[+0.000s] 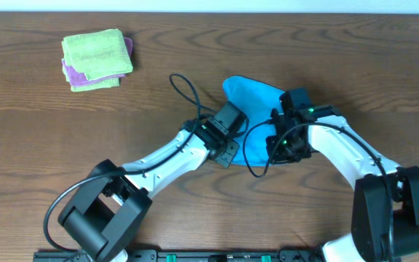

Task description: Fold the cloth

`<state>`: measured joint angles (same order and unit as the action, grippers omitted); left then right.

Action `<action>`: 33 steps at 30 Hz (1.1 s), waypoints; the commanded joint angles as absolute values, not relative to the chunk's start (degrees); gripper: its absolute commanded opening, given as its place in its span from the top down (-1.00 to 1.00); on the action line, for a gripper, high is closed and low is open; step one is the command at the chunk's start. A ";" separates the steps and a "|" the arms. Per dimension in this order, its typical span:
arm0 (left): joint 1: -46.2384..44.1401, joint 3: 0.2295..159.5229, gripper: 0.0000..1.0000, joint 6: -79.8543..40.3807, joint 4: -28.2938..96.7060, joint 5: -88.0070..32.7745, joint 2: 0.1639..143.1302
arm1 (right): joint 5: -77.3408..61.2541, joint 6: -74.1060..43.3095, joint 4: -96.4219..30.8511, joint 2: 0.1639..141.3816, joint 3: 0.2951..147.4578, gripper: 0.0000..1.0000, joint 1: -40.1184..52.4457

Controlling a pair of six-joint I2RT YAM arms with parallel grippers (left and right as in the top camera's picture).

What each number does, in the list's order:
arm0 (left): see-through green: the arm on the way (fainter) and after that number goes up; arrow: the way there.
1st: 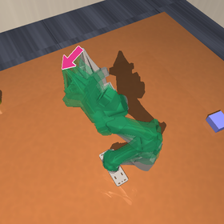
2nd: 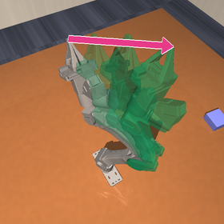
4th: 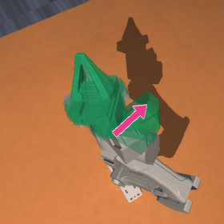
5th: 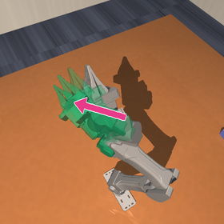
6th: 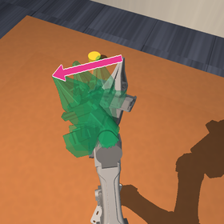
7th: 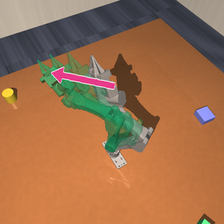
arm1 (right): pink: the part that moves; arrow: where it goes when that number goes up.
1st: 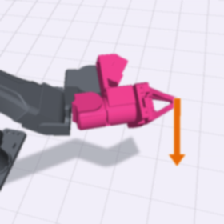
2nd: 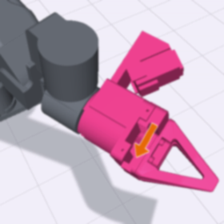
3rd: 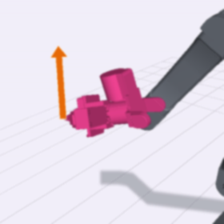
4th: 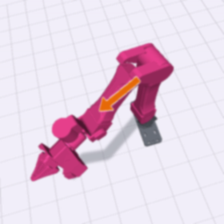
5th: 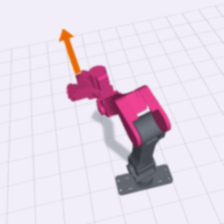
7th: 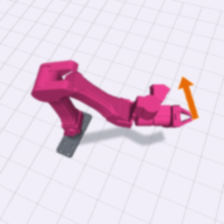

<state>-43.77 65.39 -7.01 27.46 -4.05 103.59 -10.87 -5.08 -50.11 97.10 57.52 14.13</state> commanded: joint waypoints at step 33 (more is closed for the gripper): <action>-44.29 67.02 0.88 -7.77 28.64 0.51 103.00 | -6.87 -5.76 -43.59 96.66 50.11 0.97 14.66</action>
<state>-44.38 65.71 -7.46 28.29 0.21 103.59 -7.86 -5.23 -43.77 97.10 50.78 14.28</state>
